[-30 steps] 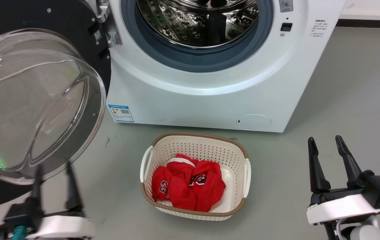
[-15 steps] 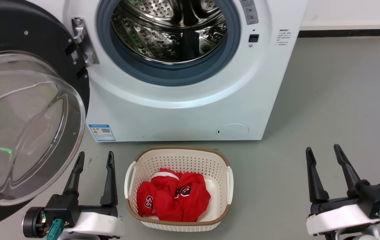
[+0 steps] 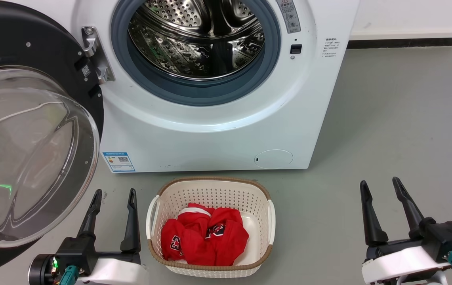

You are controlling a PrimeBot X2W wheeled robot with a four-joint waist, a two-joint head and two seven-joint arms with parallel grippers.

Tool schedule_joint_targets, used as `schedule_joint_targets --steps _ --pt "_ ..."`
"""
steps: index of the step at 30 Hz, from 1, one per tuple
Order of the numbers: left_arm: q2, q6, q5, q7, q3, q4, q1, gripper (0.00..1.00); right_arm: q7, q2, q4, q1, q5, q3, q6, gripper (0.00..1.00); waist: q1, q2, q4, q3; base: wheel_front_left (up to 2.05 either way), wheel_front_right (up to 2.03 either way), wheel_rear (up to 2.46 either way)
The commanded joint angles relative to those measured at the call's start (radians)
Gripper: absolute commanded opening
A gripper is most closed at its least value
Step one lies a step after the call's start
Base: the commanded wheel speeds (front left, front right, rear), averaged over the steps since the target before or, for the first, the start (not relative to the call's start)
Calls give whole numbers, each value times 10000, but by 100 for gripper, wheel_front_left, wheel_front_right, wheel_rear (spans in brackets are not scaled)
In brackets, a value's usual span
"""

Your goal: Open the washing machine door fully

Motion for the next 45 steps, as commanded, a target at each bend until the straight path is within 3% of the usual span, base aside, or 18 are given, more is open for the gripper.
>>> schedule_joint_targets --steps 1,7,8,12,45 --pt "8 5 -28 -22 19 5 50 100 -16 8 13 99 90 1 -3 100 0 0 9 12 0 0 0" --pt "8 -64 31 -22 80 24 -88 100 -16 8 46 59 141 16 -3 100 0 0 25 36 0 0 0" --pt "0 -17 6 2 63 50 -11 0 2 0 56 3 71 10 0 0 0 0 25 34 0 0 0" --pt "-17 -18 -8 56 49 464 114 0 37 2 416 180 75 18 0 0 0 0 25 34 0 0 0" --pt "-6 -358 -5892 1488 412 1095 -542 0 1185 -271 892 -369 6216 -105 -1 0 0 0 40 -38 0 0 0"
